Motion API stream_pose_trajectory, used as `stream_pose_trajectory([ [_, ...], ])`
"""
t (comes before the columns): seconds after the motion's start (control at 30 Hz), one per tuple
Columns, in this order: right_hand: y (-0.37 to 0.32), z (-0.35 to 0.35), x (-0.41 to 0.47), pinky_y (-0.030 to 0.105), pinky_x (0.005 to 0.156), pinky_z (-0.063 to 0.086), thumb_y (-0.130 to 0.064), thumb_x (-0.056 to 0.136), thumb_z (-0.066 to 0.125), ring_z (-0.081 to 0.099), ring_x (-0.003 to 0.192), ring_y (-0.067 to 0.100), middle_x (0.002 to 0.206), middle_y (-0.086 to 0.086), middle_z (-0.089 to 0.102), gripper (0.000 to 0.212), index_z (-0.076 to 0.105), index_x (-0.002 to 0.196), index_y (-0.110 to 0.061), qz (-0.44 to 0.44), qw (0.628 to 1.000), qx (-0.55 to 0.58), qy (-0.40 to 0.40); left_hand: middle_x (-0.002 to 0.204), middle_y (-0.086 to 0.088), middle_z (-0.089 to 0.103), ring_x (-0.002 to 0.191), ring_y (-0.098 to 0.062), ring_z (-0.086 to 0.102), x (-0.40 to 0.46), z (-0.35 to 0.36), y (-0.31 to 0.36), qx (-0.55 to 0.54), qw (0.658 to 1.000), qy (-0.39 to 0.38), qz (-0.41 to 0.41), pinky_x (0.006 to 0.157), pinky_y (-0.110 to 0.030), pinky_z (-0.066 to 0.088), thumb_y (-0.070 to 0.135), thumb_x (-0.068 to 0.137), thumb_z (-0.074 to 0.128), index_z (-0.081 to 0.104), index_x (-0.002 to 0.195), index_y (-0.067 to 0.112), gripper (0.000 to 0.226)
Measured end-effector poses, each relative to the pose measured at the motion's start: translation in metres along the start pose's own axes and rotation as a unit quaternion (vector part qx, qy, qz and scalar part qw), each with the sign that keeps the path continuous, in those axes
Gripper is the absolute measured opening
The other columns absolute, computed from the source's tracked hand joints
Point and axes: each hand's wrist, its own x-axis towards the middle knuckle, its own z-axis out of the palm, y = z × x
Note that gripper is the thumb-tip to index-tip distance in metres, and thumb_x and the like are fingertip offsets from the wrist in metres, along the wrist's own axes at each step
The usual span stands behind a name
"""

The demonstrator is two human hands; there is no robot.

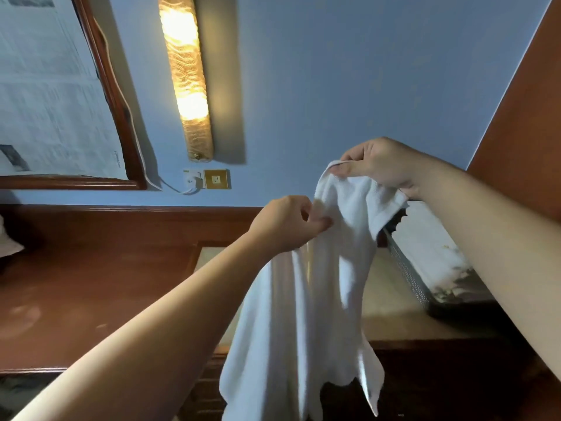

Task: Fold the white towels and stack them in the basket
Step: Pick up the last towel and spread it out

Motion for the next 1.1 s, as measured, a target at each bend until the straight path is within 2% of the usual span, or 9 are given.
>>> stream_pose_trajectory([
  [0.07,-0.011,-0.010,-0.006,0.035,0.078,0.048,-0.045,0.082,0.086,0.066,0.082,0.016,0.094,0.012,0.076,0.031,0.079,0.094,-0.017,-0.010,0.999,-0.015,-0.033,0.059,0.012,0.054,0.064,-0.017,0.055,0.004,0.000,-0.004,-0.038,0.999,0.009,-0.004,0.058,-0.031,0.039,0.050,0.092,0.067,0.054,0.065,0.025,0.039],
  [0.13,-0.016,-0.021,-0.012,0.029,0.070,0.048,-0.044,0.079,0.088,0.064,0.072,0.009,0.080,0.000,0.074,0.026,0.079,0.088,-0.022,0.012,0.988,-0.134,-0.076,0.061,0.008,0.054,0.066,-0.021,0.054,0.006,-0.007,-0.010,-0.051,0.998,0.032,-0.009,0.059,-0.032,0.039,0.045,0.094,0.066,0.053,0.069,0.021,0.037],
  [0.23,-0.002,-0.031,-0.012,0.029,0.056,0.034,-0.047,0.077,0.086,0.047,0.054,0.014,0.056,-0.007,0.053,0.035,0.068,0.070,-0.018,0.086,0.913,-0.390,-0.085,0.064,0.005,0.058,0.065,-0.020,0.057,0.006,-0.025,-0.013,-0.017,0.994,0.108,0.010,0.054,-0.031,0.036,0.053,0.090,0.069,0.055,0.075,0.020,0.039],
  [0.3,0.014,-0.034,-0.008,0.031,0.054,0.029,-0.034,0.083,0.079,0.045,0.056,0.021,0.057,0.001,0.050,0.036,0.056,0.065,-0.012,0.101,0.890,-0.444,-0.028,0.062,0.002,0.058,0.067,-0.024,0.058,0.010,-0.042,-0.012,0.007,0.988,0.151,0.031,0.052,-0.030,0.035,0.045,0.089,0.071,0.054,0.071,0.019,0.036],
  [0.4,0.032,-0.044,-0.009,0.033,0.056,0.029,-0.015,0.094,0.061,0.050,0.069,0.029,0.072,0.010,0.056,0.027,0.052,0.068,-0.010,0.093,0.906,-0.407,0.076,0.062,0.001,0.057,0.067,-0.023,0.057,0.019,-0.067,-0.011,0.041,0.982,0.176,0.057,0.053,-0.029,0.035,0.043,0.088,0.072,0.054,0.069,0.018,0.037],
  [0.6,0.036,-0.052,-0.010,0.032,0.054,0.029,-0.020,0.094,0.066,0.051,0.066,0.026,0.068,0.008,0.057,0.030,0.057,0.066,-0.013,0.060,0.918,-0.364,0.145,0.068,0.004,0.059,0.067,-0.010,0.056,0.027,-0.094,-0.012,0.128,0.973,0.173,0.087,0.054,-0.028,0.035,0.059,0.087,0.072,0.054,0.073,0.024,0.042],
  [0.9,0.033,-0.046,-0.010,0.031,0.055,0.029,-0.031,0.089,0.075,0.047,0.060,0.022,0.061,0.006,0.053,0.034,0.059,0.071,-0.007,0.055,0.927,-0.355,0.105,0.065,0.004,0.058,0.066,-0.012,0.055,0.025,-0.091,-0.028,0.125,0.973,0.176,0.076,0.054,-0.028,0.034,0.062,0.088,0.068,0.054,0.071,0.025,0.043],
  [1.03,0.027,-0.038,-0.009,0.029,0.055,0.036,-0.033,0.086,0.081,0.060,0.063,0.024,0.074,-0.001,0.062,0.020,0.062,0.088,-0.027,0.033,0.935,-0.348,0.065,0.064,0.004,0.057,0.065,-0.009,0.052,0.023,-0.093,-0.033,0.119,0.974,0.182,0.064,0.053,-0.026,0.032,0.053,0.088,0.073,0.059,0.072,0.020,0.039],
  [1.1,0.021,-0.032,-0.009,0.028,0.053,0.039,-0.036,0.084,0.085,0.062,0.057,0.018,0.074,-0.006,0.060,0.029,0.060,0.098,-0.034,0.022,0.943,-0.331,0.035,0.064,0.003,0.056,0.064,-0.013,0.051,0.024,-0.096,-0.035,0.107,0.975,0.184,0.055,0.054,-0.025,0.032,0.047,0.088,0.074,0.059,0.071,0.017,0.038],
])
